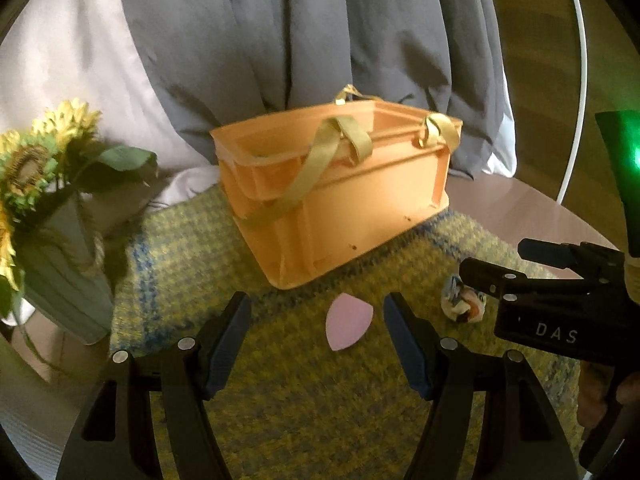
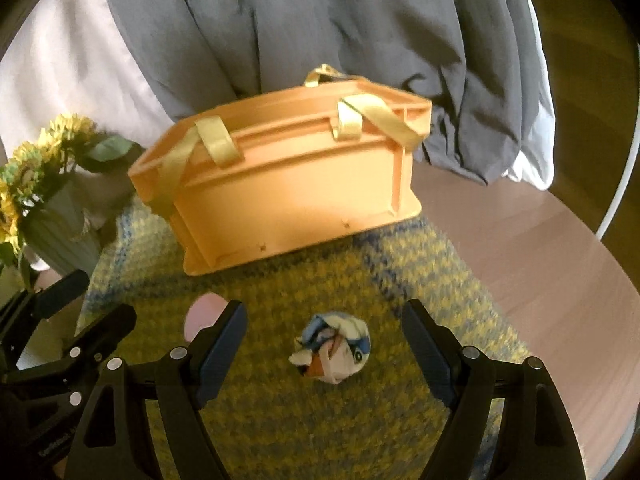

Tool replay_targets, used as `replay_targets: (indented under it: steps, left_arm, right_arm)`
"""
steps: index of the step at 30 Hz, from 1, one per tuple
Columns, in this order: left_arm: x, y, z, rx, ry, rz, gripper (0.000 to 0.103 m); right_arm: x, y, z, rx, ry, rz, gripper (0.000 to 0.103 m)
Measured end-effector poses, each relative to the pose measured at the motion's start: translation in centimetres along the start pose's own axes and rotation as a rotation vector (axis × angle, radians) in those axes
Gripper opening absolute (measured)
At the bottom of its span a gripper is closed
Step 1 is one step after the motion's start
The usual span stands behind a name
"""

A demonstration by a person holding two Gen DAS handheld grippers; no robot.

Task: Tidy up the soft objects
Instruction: 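Move both tools back to the pink sponge and crumpled printed cloth, then grasp the pink sponge with the left tool while the right tool grasps the printed cloth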

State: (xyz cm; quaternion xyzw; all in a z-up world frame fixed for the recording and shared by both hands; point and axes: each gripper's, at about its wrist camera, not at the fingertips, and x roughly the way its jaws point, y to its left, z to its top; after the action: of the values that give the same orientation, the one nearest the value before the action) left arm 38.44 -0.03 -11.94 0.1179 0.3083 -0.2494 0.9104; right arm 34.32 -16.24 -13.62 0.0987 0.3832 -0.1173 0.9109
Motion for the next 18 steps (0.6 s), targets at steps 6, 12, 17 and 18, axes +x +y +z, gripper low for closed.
replay_targets:
  steps: [6,12,17,18]
  left_arm:
    - [2.3,-0.1,-0.4,0.002,0.032,-0.036,0.068]
    - [4.7,-0.3,-1.0,0.011,0.073,-0.064,0.065]
    - [6.4,-0.2,-1.5,0.013,0.111,-0.083,0.062]
    - [6.6,-0.2,-1.6,0.011,0.112,-0.086,0.061]
  right_arm:
    - [1.6,-0.5,-0.5,0.028,0.035,-0.009,0.08]
    - [3.4,-1.0,-1.1,0.047,0.071,-0.019,0.076]
    - [4.4,-1.0,-1.5,0.035,0.09,-0.013,0.07]
    - [4.6,-1.0,-1.6,0.033,0.094,-0.013,0.069]
